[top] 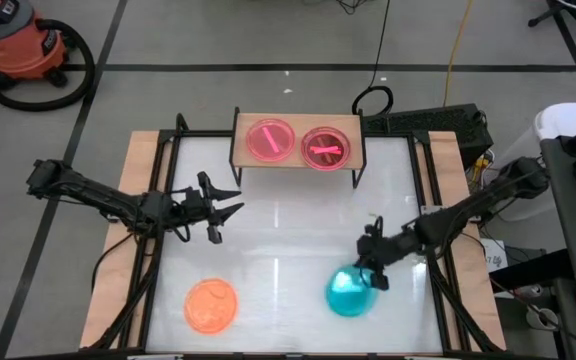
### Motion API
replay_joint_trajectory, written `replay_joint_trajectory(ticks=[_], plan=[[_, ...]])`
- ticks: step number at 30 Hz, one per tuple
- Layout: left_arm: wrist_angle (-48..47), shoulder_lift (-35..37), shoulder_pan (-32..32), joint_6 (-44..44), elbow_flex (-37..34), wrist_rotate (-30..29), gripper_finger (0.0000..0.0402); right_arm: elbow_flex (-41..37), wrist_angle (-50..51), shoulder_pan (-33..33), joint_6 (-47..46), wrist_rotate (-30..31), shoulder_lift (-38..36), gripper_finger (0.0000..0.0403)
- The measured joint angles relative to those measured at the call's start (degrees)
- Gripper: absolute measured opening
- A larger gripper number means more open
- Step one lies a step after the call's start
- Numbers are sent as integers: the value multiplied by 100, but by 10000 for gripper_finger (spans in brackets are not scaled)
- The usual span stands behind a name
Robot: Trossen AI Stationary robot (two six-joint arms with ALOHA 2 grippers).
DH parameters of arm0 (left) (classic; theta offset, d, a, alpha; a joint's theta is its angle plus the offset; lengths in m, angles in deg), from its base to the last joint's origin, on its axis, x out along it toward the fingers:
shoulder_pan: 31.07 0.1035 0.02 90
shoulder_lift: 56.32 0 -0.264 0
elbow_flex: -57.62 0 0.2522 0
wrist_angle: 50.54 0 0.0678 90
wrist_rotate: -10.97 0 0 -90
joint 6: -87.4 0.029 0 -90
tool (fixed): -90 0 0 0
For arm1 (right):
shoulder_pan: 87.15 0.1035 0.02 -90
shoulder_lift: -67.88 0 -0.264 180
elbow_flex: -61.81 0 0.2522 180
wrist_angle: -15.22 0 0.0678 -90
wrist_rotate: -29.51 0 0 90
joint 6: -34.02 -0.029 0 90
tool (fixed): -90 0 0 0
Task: Place and stack plates onto a shelf
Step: Stack the blue plate on top of the pink plate on the shelf
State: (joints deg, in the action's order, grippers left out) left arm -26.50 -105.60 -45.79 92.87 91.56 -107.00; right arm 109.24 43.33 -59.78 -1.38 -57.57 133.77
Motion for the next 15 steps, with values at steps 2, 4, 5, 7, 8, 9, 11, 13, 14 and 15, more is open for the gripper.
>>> replay_joint_trajectory(ticks=[2, 4, 5, 7, 8, 9, 11, 13, 14, 15], plan=[[-36, -26, 0, -2, 0, -2, 149, 2, -360, -198, 413, 222, -180, 0], [2, -57, 2, -4, 0, -2, 149, 2, -771, -422, 831, 420, -319, 0], [-7, -63, 2, -3, 0, -2, 149, 2, -979, -548, 1048, 490, -372, 0], [11, -60, 2, -2, 0, -2, 149, 2, -1355, -827, 1441, 495, -448, 0], [28, -58, 2, -4, 0, -2, 149, 2, -1559, -974, 1621, 494, -462, 0], [24, -60, 2, -7, 0, 0, 149, 2, -1756, -1122, 1791, 492, -464, 0], [48, -63, 2, -3, 0, 0, 149, 2, -2115, -1425, 2086, 485, -462, 0], [154, -60, 2, 17, 0, 0, 149, 2, -2475, -1743, 2336, 483, -460, 0], [175, -58, 2, 18, 0, -2, 149, 2, -2626, -1916, 2426, 483, -460, 0], [181, -60, 2, 20, 0, 0, 149, 2, -2780, -2084, 2487, 480, -459, 0]])
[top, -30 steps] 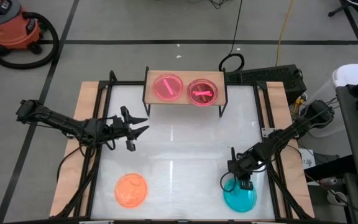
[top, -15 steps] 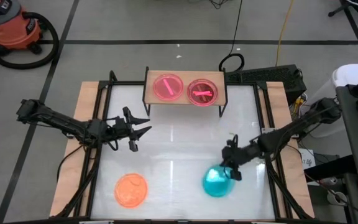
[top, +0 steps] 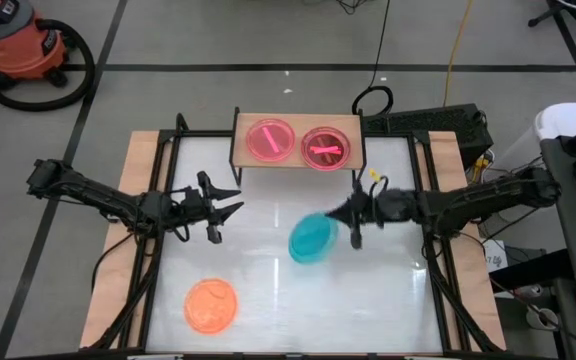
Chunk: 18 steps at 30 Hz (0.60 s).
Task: Place and stack plates onto a shelf
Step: Stack the blue plate on top of the pink plate on the shelf
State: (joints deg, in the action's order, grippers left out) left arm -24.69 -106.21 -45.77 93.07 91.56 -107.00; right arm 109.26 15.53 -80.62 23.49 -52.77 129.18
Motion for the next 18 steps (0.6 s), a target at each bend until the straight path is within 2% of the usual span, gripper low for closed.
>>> replay_joint_trajectory(ticks=[8, 10, 18], plan=[[105, 0, 0, 187, 0, -2, 149, 4, -1379, -1252, -31, -48, 56, 0], [118, 2, -2, 177, 0, -2, 149, 4, -1576, -1511, -64, -219, 94, 0], [258, 2, -1, 129, 0, -2, 149, 186, -2449, -2136, -249, -654, 623, 0]])
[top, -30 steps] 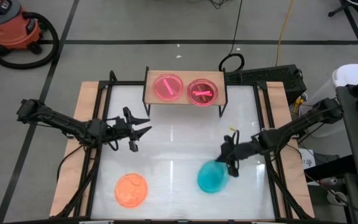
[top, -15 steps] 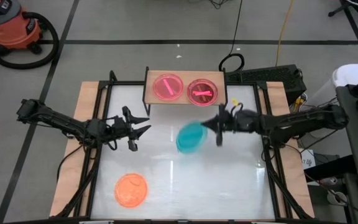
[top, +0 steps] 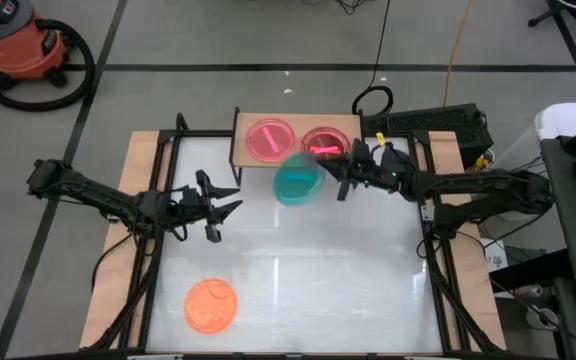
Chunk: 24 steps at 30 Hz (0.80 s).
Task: Place and stack plates onto a shelf
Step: Stack the blue plate on top of the pink plate on the shelf
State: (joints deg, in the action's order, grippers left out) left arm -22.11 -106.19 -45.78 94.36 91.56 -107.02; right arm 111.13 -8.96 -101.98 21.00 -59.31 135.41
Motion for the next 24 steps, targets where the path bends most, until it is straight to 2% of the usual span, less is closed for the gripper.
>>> replay_joint_trajectory(ticks=[7, 14, 24], plan=[[15, 0, 0, 0, 0, 0, 149, 965, 131, -173, 17, -312, 905, 0], [267, 63, -127, 127, 0, -2, 149, 1992, 927, -462, 65, -394, 1785, 0], [210, 295, -368, 328, 2, -4, 149, 2508, 697, -1071, -60, -586, 2646, 0]])
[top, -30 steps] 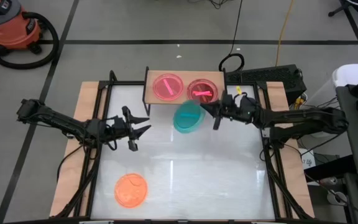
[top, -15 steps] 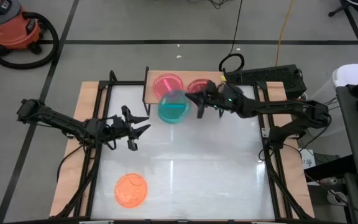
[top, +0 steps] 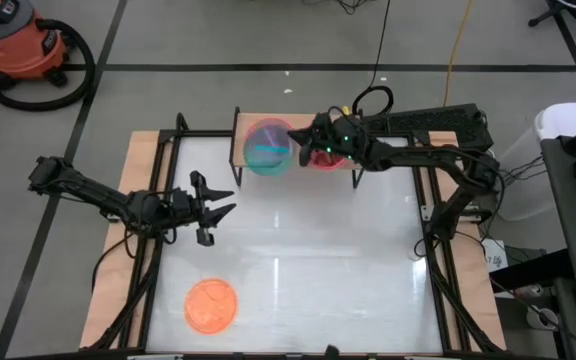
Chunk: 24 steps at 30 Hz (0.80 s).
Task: Place and stack plates onto a shelf
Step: Stack the blue plate on top of the pink plate on the shelf
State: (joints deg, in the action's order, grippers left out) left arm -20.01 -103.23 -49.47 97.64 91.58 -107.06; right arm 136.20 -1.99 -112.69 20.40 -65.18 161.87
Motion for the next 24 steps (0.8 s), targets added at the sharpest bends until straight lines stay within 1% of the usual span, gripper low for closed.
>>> replay_joint_trajectory(ticks=[5, 9, 16, 20, 24], plan=[[-3, 0, 4, -4, 0, 0, 149, 99, -752, -408, -696, 2, 291, 0], [0, 0, 4, 0, 0, 0, 149, 99, -1015, -602, -1071, 11, 434, 0], [2, -2, 9, 0, 0, 0, 149, 97, -939, -648, -1136, 24, 700, 0], [1, -2, 9, -4, 0, 0, 149, 97, -908, -648, -1125, 188, 742, 0], [2, -2, 28, 41, 0, -1, 149, 97, -965, -648, -963, 205, 752, 0]])
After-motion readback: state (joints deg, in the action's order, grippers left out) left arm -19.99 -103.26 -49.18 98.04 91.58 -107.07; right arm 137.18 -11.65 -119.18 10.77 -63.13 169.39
